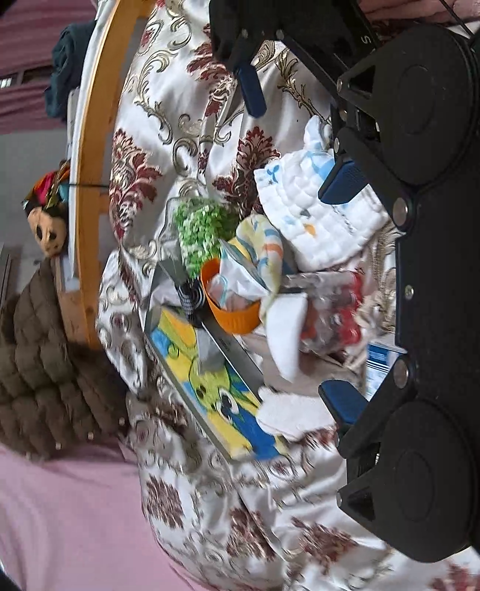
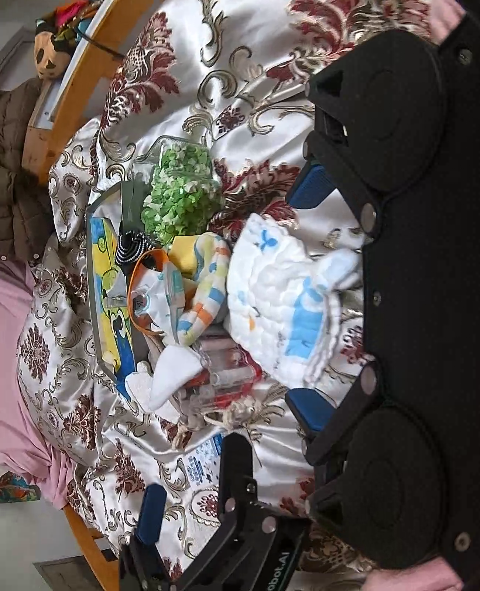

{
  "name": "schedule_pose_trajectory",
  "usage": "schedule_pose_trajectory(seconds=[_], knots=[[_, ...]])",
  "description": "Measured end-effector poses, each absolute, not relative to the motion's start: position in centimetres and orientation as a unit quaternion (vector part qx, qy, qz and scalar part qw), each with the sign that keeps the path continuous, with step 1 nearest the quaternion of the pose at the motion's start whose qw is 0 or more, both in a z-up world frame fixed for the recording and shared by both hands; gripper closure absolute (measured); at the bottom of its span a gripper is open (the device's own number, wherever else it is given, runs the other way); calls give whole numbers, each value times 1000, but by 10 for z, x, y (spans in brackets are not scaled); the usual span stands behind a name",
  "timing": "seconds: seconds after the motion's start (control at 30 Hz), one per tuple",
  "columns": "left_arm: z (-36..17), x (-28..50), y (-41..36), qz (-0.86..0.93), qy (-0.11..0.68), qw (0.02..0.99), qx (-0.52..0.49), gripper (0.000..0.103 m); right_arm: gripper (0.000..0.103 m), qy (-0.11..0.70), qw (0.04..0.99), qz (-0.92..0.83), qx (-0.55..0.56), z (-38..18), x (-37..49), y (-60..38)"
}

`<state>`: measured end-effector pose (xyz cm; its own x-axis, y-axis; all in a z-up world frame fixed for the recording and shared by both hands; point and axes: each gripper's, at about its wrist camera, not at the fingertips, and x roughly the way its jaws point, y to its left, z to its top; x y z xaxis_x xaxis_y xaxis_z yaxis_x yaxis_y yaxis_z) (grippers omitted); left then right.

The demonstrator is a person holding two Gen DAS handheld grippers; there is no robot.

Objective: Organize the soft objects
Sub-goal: 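Grasp the white-blue wipe packet with the left tool while the right tool grasps the white towel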

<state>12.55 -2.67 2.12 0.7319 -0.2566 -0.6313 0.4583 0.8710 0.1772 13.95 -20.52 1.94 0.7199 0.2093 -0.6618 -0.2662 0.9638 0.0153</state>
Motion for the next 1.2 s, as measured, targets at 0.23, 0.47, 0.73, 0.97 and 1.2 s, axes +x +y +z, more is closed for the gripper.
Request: schedule_pose_trajectory(seconds=[0.23, 0.47, 0.73, 0.97, 1.2], knots=[[28, 164, -39, -221, 308, 909, 172, 7, 1, 359, 921, 145, -48, 13, 161, -205], [28, 202, -65, -245, 321, 900, 162, 13, 1, 368, 919, 131, -52, 1, 177, -201], [14, 249, -83, -218, 374, 896, 97, 30, 17, 377, 917, 123, -45, -10, 195, -204], [8, 267, -83, -205, 398, 893, 50, 51, 25, 385, 913, 128, -41, -18, 205, -205], [2, 270, -84, -200, 416, 886, 38, 73, 31, 390, 909, 135, -52, -24, 208, -201]])
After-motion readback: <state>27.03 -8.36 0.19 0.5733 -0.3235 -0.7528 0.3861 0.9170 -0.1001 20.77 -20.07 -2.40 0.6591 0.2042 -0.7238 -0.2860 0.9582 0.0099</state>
